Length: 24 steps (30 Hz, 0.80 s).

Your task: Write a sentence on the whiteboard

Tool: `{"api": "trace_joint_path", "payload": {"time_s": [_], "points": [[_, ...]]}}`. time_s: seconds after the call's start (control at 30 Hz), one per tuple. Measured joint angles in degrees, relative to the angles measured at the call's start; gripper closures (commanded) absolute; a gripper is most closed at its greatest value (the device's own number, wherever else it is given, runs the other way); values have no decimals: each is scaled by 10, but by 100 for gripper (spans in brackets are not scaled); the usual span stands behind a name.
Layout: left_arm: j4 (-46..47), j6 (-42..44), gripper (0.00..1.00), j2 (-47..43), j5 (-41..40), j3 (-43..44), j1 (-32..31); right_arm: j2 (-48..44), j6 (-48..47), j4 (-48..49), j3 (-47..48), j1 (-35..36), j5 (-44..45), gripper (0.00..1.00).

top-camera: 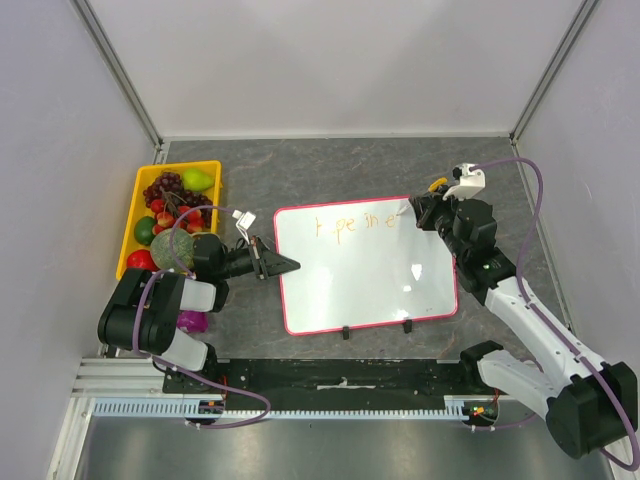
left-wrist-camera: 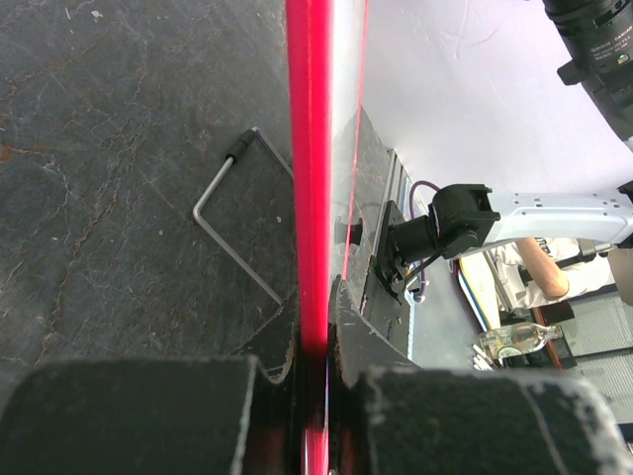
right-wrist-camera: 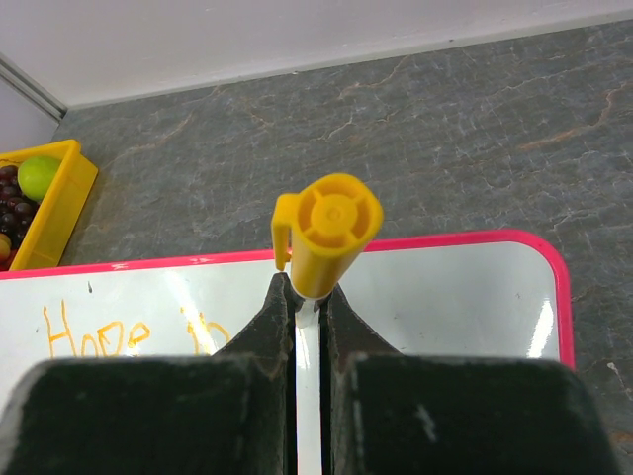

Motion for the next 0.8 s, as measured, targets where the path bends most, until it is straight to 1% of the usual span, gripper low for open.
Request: {"api": "trace_joint_path", "payload": {"time_s": [0.43, 0.8], "points": [[0, 0, 98, 0, 0, 0, 0, -2, 0, -1, -4, 0, 0, 100], [-1, 0, 98, 0, 0, 0, 0, -32, -5, -6, -34, 0, -3, 100]]}}
